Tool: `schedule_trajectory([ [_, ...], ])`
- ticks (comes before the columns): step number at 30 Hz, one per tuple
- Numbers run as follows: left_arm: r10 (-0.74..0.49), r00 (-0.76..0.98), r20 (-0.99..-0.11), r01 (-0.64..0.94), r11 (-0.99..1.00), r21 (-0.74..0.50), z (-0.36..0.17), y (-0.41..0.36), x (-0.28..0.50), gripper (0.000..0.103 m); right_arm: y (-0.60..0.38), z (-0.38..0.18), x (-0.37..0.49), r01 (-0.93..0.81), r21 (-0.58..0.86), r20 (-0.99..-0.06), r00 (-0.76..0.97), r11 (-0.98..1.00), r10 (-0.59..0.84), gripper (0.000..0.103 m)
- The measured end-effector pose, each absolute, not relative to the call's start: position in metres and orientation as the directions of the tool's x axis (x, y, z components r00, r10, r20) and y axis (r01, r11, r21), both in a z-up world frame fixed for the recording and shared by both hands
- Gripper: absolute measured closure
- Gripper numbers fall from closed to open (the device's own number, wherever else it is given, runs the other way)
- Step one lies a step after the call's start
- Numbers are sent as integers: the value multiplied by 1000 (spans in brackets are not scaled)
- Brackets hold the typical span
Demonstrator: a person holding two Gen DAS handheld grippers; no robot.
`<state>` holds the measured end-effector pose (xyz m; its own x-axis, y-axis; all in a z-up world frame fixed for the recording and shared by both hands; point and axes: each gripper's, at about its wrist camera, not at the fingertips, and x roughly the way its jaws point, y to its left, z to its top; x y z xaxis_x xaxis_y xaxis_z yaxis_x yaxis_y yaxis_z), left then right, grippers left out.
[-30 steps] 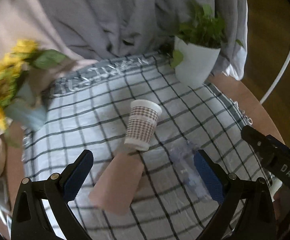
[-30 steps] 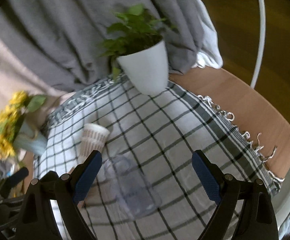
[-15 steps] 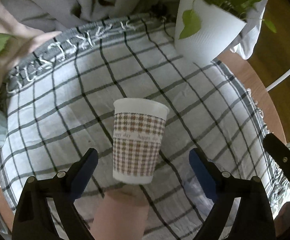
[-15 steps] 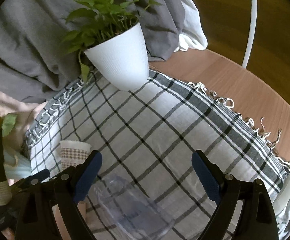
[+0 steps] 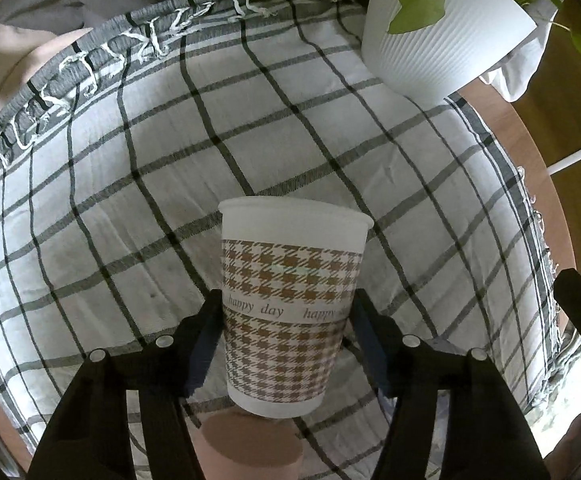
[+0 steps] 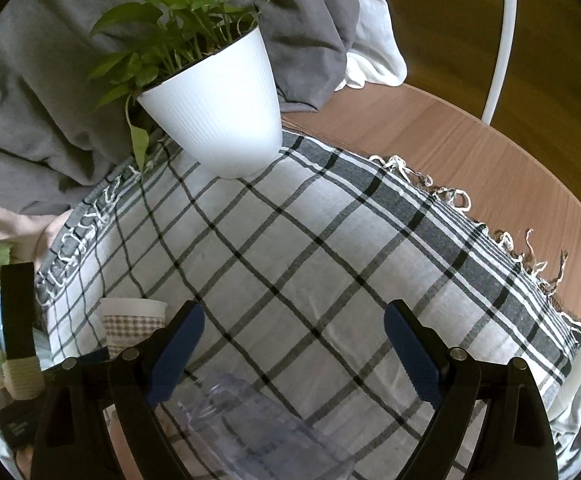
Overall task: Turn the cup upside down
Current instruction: 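Lift the paper cup upright with the left tool toward the right tool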
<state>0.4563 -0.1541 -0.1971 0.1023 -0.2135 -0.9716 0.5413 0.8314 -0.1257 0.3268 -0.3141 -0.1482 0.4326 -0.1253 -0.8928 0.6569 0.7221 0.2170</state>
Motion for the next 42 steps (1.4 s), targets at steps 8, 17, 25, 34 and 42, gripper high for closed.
schedule_trajectory([
  [8,-235,119,-965,505,851,-145,-186,-151,455,42,-312,-148,326,639,229,-892,440,734,-106,11],
  [17,-249,191,-949,430,891,-147,-140,-119,427,42,-312,-131,317,594,267,-872,484,759,-72,11],
  [25,-289,287,-913,360,916,-176,-114,-108,373,42,-310,-108,298,484,281,-857,516,829,-11,11],
  [34,-300,332,-894,310,930,-197,-101,-100,323,42,-309,-91,268,398,296,-833,552,868,31,11],
  [42,-304,250,-919,242,939,-245,-119,-98,270,42,-310,-92,244,339,276,-847,528,899,61,11],
])
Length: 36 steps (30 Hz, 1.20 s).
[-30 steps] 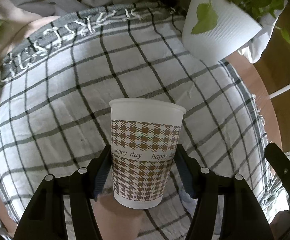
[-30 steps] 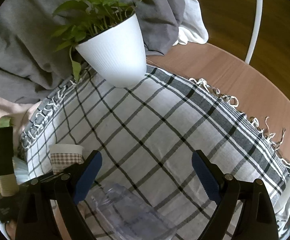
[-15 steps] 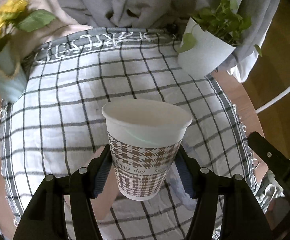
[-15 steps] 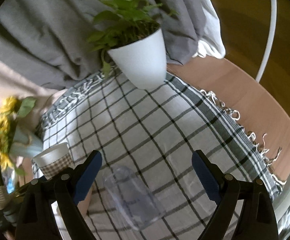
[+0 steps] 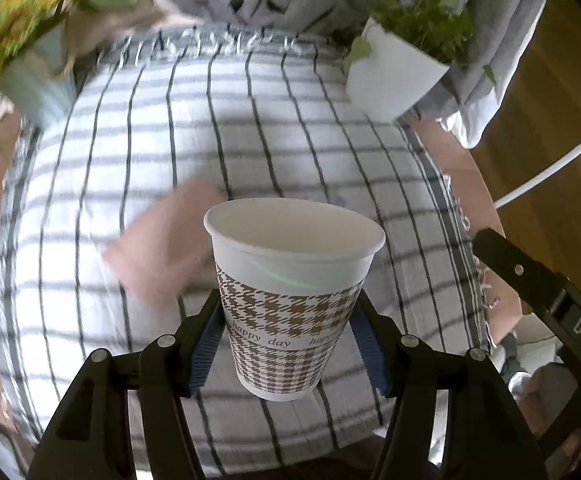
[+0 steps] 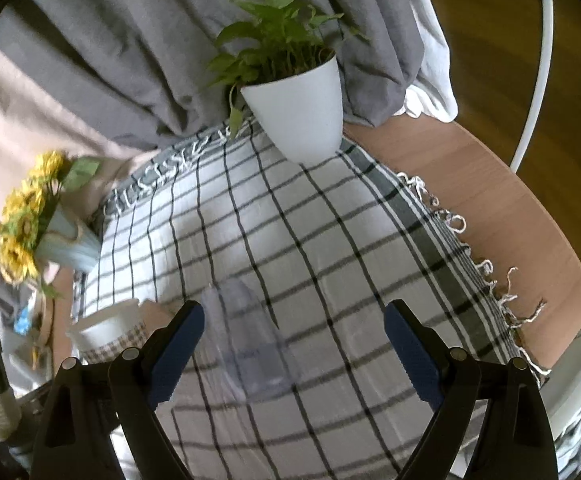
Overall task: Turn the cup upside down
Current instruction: 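Lift the paper cup upright with the left tool toward the right tool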
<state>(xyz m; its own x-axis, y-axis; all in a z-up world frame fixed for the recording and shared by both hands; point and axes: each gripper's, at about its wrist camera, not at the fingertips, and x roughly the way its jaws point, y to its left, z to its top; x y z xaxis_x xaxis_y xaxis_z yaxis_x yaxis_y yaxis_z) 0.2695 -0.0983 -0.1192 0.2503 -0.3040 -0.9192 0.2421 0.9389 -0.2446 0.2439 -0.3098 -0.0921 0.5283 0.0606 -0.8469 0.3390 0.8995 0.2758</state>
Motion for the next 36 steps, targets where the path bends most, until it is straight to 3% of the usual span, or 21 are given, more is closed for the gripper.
schedule_trajectory([
  [12,-345,44,-938,12,939,-344,-186,-74,241,42,-303,-119,238,281,220,-896,437,934,80,11],
  [23,-341,-48,-939,-21,940,-341,-207,-68,245,41,-290,-129,244,257,188,-917,391,948,76,11],
  [29,-345,-44,-938,-2,939,-345,-204,-66,241,26,-284,-131,243,243,172,-924,377,955,71,11],
  [36,-348,17,-937,32,937,-347,-177,-55,233,19,-276,-112,232,237,167,-908,416,957,55,11],
])
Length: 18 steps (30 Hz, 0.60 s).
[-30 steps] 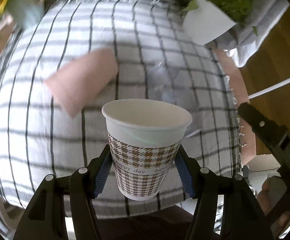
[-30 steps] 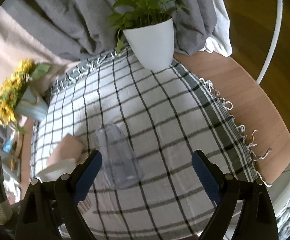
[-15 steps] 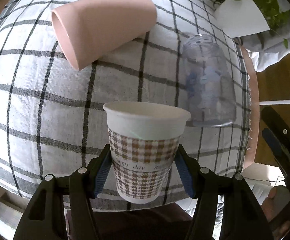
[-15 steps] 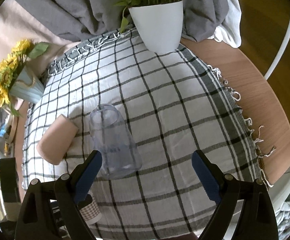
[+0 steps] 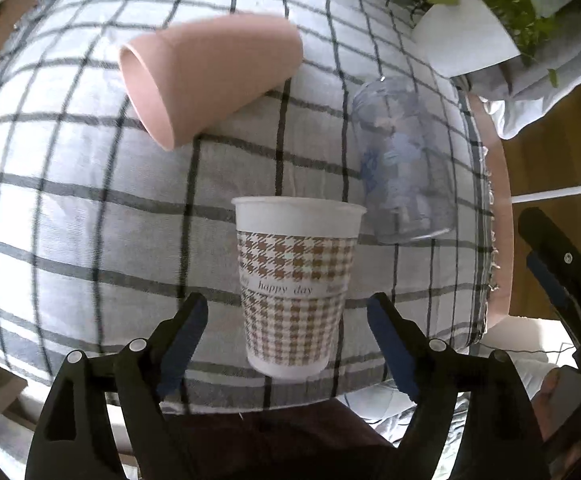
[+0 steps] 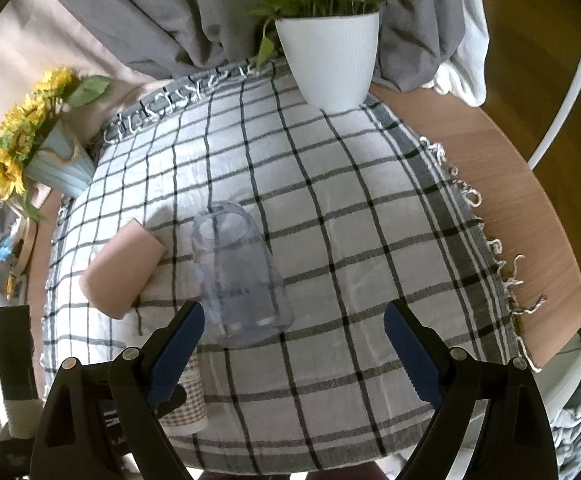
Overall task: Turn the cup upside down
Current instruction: 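Close the right tool on the paper cup while the left tool releases it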
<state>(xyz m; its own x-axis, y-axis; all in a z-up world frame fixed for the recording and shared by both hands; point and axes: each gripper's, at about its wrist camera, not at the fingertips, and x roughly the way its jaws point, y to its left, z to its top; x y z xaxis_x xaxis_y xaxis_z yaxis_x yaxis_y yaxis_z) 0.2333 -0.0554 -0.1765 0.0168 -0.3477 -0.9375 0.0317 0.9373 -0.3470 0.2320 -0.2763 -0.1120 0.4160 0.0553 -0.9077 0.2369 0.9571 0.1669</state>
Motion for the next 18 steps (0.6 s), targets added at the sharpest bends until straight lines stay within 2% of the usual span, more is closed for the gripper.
schedule_trajectory([
  [9,-252,203,-946,90,967,-239,-129,-19,230,8,-250,-93,213,271,155,-906,423,950,27,11],
  [18,-126,327,-937,96,990,-100,-113,17,228,3,-212,-100,198,262,144,-924,380,954,35,11],
])
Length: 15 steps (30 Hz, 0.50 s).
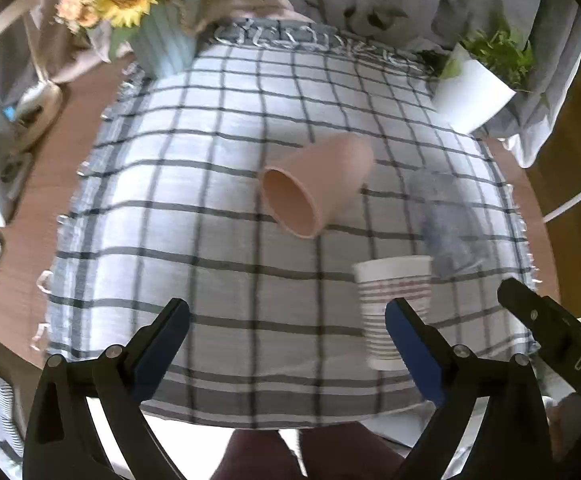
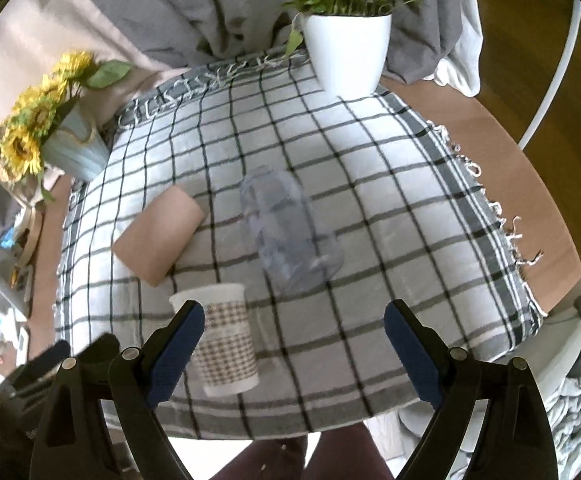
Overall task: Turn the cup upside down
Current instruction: 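Close the right tool on the paper cup while the left tool releases it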
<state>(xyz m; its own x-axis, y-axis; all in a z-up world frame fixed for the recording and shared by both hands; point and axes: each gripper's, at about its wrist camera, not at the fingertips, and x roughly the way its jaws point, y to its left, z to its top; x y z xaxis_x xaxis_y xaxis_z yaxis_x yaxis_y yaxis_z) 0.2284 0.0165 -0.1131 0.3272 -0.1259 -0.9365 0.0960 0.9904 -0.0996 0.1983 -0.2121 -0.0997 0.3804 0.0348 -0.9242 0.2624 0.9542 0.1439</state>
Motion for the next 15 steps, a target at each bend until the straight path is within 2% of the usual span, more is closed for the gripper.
schedule_trajectory([
  [6,-57,340,-939,87,996,-29,-125,35,219,1,-187,-115,192,224,143,-943,327,964,64,11],
  [15,-52,260,-964,83,996,-31,-158,46,209,1,-156,-158,188,150,179,-966,214,972,145,15],
])
